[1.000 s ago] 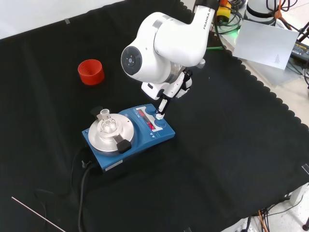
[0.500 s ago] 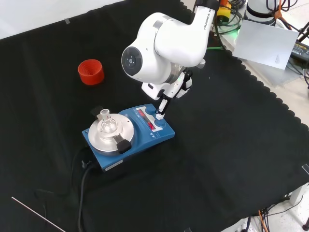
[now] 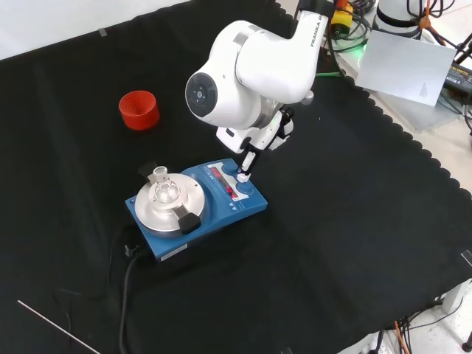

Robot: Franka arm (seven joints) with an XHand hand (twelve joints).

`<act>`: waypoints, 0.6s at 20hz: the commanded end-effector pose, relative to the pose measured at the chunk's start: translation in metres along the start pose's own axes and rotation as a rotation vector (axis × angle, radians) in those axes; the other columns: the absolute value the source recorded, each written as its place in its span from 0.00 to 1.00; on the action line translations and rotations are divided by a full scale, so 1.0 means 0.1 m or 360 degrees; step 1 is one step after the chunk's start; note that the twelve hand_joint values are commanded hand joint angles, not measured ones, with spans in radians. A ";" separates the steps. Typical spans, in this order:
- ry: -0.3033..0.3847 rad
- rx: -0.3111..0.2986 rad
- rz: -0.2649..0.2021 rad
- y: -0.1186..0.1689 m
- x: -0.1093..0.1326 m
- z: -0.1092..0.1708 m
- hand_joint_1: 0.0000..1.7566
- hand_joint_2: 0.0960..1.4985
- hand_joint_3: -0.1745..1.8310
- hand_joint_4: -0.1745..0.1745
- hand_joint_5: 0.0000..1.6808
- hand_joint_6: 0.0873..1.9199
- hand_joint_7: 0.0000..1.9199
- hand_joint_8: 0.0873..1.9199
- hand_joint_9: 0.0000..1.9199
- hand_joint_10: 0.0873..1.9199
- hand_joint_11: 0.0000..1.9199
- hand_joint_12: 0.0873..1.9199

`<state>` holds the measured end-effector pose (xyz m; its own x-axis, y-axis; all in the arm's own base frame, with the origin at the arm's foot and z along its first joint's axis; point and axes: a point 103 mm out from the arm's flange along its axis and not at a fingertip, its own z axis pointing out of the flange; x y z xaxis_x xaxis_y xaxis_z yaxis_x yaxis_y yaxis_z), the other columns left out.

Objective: Turn on the heater.

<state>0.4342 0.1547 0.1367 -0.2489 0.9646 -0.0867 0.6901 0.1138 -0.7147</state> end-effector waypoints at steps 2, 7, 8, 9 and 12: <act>0.0017 -0.0027 -0.0014 -0.03 -0.03 -0.03 0.91 0.31 0.76 0.29 0.21 0.03 0.93 1.00 0.95 0.96 0.84 0.77; 0.0033 -0.0097 -0.0011 -0.24 -0.06 -0.23 0.91 0.31 0.76 0.29 0.21 0.03 0.93 1.00 0.95 0.96 0.84 0.77; 0.0036 -0.0111 -0.0008 -0.29 -0.07 -0.26 0.91 0.31 0.76 0.29 0.21 0.03 0.93 1.00 0.95 0.96 0.84 0.77; 0.0038 -0.0121 -0.0006 -0.34 -0.08 -0.29 0.91 0.31 0.76 0.29 0.21 0.03 0.93 1.00 0.95 0.96 0.84 0.77; 0.0036 -0.0153 0.0007 -0.48 -0.05 -0.37 0.91 0.31 0.76 0.29 0.21 0.03 0.93 1.00 0.95 0.95 0.84 0.77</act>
<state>0.4358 0.1521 0.1705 -0.2411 0.9677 -0.0732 0.7304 0.1313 -0.6703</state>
